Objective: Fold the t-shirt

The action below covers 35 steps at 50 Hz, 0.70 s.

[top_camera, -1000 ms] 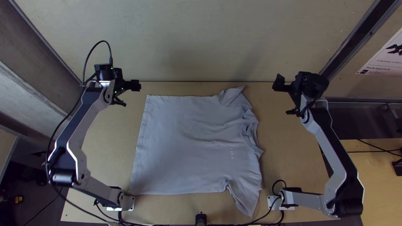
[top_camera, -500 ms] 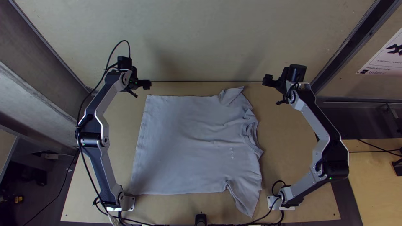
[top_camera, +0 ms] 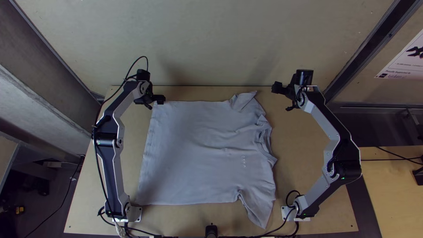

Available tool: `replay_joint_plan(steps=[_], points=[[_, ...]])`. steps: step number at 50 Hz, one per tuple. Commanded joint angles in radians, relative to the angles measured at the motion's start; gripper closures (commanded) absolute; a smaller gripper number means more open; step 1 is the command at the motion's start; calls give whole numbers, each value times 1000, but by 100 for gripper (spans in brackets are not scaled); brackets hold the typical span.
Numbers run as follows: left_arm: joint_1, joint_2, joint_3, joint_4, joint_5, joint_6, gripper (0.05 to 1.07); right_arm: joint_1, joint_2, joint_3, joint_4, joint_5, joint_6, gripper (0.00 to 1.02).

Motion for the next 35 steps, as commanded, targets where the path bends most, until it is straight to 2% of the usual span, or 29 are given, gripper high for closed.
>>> replay_joint_plan(steps=[1, 4, 8, 15, 17, 19, 21, 26, 30, 35], points=[[-5, 37, 34, -3, -12, -28, 11, 10, 14, 12, -13, 9, 28, 4], [-5, 51, 42, -3, -12, -36, 12, 10, 14, 4, -13, 9, 30, 4], [-5, 59, 45, -2, -10, -53, 32, 10, 14, 1, -16, 9, 30, 4], [-16, 65, 47, 9, -7, -37, 86, 10, 23, 7, -19, 11, 32, 4], [-17, 63, 44, 21, -7, -37, 105, 10, 27, 12, -28, 11, 61, 4], [-17, 63, 44, 26, -5, -39, 105, 8, 32, 23, -56, 9, 113, 4], [-20, 62, 45, 31, -4, -39, 105, 8, 43, 29, -69, 9, 136, 4], [-28, 54, 47, 37, -4, -39, 105, 1, 93, 64, -91, -11, 134, 4], [-30, 46, 47, 37, -4, -40, 105, -7, 167, 150, -183, -32, 127, 4], [-31, 26, 47, 37, -1, -43, 105, -12, 247, 251, -270, -61, 79, 4]])
